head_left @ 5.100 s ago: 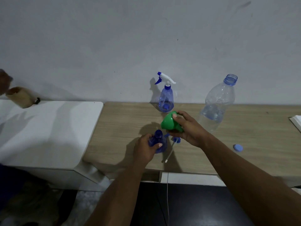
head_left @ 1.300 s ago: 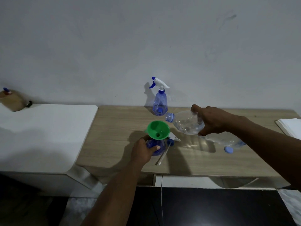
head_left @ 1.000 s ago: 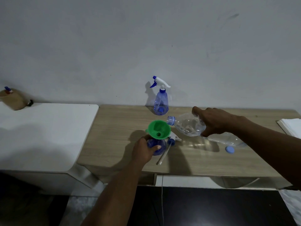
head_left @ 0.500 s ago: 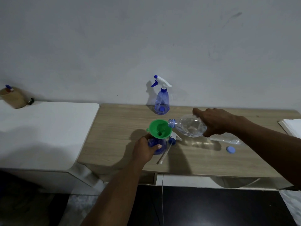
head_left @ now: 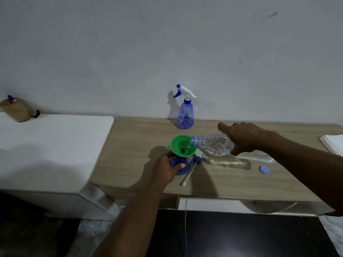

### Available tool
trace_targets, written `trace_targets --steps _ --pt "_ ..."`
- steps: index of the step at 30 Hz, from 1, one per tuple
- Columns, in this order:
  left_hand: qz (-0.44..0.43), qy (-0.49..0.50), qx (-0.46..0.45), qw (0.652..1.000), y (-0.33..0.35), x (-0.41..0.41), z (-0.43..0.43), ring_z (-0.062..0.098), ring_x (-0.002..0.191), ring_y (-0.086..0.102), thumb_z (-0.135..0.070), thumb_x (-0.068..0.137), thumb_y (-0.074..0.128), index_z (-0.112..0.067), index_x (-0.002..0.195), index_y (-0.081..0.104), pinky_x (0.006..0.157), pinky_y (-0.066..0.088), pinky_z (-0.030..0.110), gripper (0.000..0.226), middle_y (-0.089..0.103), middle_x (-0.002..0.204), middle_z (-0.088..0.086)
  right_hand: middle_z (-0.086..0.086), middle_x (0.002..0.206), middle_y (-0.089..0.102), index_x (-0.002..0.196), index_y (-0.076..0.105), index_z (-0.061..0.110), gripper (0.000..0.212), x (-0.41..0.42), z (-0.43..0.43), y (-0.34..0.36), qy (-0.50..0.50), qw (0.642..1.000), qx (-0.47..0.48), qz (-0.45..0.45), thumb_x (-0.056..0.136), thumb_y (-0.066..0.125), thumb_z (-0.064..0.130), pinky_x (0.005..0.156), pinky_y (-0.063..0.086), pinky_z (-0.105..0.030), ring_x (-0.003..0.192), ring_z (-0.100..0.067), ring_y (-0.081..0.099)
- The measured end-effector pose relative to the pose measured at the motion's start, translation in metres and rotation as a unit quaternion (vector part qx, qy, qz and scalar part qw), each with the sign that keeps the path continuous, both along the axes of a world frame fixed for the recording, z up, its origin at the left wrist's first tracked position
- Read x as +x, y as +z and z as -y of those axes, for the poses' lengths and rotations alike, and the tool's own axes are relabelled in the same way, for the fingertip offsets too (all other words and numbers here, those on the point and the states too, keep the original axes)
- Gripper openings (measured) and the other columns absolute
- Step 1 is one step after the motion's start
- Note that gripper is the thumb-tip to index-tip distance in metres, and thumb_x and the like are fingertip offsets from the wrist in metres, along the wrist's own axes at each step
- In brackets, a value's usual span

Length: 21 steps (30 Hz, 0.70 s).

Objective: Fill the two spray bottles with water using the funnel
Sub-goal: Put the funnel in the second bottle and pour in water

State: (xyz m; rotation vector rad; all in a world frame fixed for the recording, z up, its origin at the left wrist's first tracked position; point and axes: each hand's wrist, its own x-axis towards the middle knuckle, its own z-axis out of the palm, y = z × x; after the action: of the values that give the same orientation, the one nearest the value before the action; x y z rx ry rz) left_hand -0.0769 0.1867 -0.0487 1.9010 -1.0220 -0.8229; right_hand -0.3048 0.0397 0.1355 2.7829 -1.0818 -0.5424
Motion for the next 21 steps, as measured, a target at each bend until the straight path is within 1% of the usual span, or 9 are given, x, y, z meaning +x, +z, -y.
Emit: trace_targets --steps 5,10,15,21 --pt "0.000 0.002 -0.001 1.000 0.0007 0.0000 0.0002 0.021 0.098 0.071 -0.030 0.069 0.093 -0.029 0.118 0.068 0.090 0.058 0.044 0.055 0.074 0.106 -0.005 0.002 0.086 0.048 0.130 0.025 0.025 0.081 0.0008 0.0001 0.0003 0.001 1.000 -0.006 -0.008 0.072 0.080 0.038 0.060 0.038 -0.032 0.073 -0.025 0.051" --pt "0.000 0.003 0.005 1.000 -0.0005 0.0004 0.0003 0.020 0.098 0.071 -0.034 0.067 0.093 -0.031 0.118 0.068 0.091 0.059 0.045 0.057 0.075 0.108 -0.005 -0.001 0.092 0.058 0.128 0.025 0.025 0.081 0.0000 0.0017 -0.0010 0.000 1.000 -0.005 -0.014 0.071 0.081 0.038 0.059 0.044 -0.033 0.073 -0.024 0.055" --pt "-0.004 0.003 0.007 1.000 -0.0034 0.0009 0.0009 0.020 0.098 0.071 -0.037 0.065 0.092 -0.033 0.119 0.068 0.091 0.059 0.046 0.059 0.075 0.107 -0.005 0.003 0.087 0.050 0.130 0.024 0.025 0.082 0.0001 0.0015 -0.0006 -0.002 1.000 -0.007 -0.024 0.072 0.081 0.038 0.058 0.038 -0.031 0.072 -0.021 0.052" --pt "-0.003 0.001 0.005 1.000 -0.0034 0.0006 0.0013 0.021 0.097 0.071 -0.038 0.065 0.092 -0.034 0.116 0.068 0.090 0.059 0.047 0.057 0.075 0.106 -0.005 0.000 0.089 0.057 0.129 0.026 0.025 0.080 0.0004 0.0016 0.0007 -0.001 0.999 -0.013 -0.030 0.072 0.081 0.038 0.057 0.039 -0.031 0.071 -0.021 0.053"
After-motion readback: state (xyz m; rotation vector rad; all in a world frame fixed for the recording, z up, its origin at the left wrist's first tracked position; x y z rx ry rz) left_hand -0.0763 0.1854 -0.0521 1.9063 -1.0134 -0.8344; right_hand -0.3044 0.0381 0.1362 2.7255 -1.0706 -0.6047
